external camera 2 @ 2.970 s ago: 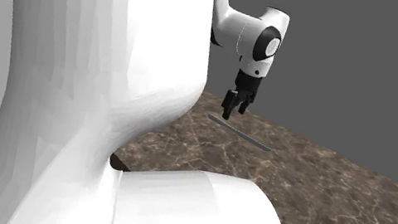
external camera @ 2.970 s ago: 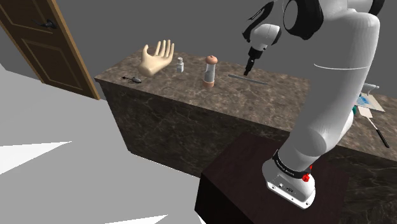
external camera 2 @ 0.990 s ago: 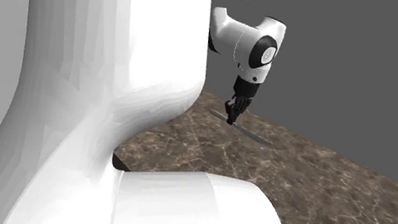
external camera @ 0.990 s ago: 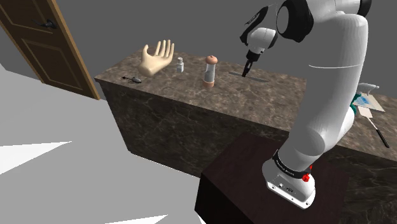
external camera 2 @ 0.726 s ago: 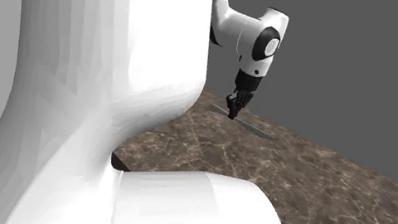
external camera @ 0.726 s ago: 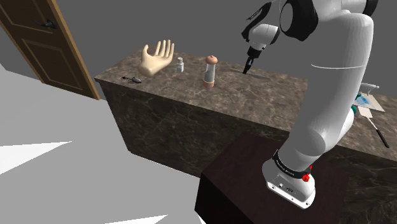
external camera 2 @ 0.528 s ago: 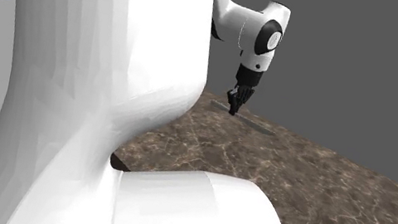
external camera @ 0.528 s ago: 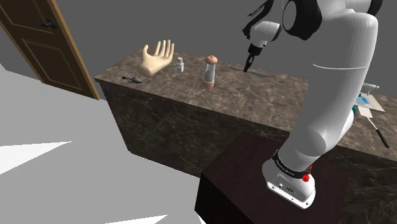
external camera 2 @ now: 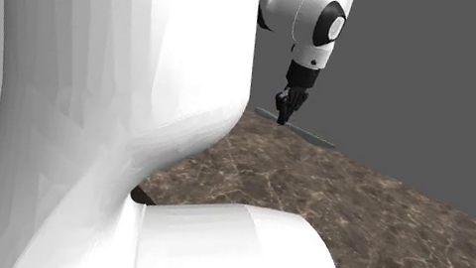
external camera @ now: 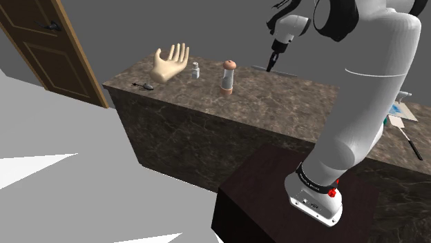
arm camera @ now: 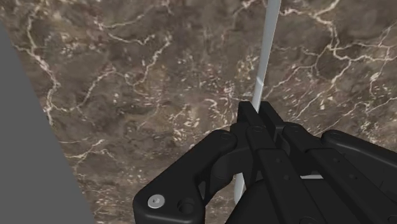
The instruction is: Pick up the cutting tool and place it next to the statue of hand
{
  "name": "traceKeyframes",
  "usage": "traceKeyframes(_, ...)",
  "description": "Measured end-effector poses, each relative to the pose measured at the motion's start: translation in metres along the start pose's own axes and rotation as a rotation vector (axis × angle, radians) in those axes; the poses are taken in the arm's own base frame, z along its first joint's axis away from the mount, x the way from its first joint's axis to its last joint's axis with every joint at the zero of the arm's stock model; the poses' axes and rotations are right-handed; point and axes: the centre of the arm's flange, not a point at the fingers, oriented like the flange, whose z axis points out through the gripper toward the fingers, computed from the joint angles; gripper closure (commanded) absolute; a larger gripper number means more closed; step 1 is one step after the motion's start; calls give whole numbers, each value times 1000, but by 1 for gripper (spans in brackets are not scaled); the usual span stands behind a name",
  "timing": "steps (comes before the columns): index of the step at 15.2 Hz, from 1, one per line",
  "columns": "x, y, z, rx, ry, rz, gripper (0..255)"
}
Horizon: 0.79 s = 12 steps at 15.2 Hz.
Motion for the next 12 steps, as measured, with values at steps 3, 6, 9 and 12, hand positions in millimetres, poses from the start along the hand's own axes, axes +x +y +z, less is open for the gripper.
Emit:
traceKeyframes(3,3,-1,-15,0,0,0,255)
traceKeyframes(6,4,-2,-31,0,0,0,255)
traceKeyframes(9,6,-1,-48,0,0,0,255)
traceKeyframes(12,9,-2,-63,0,0,0,255)
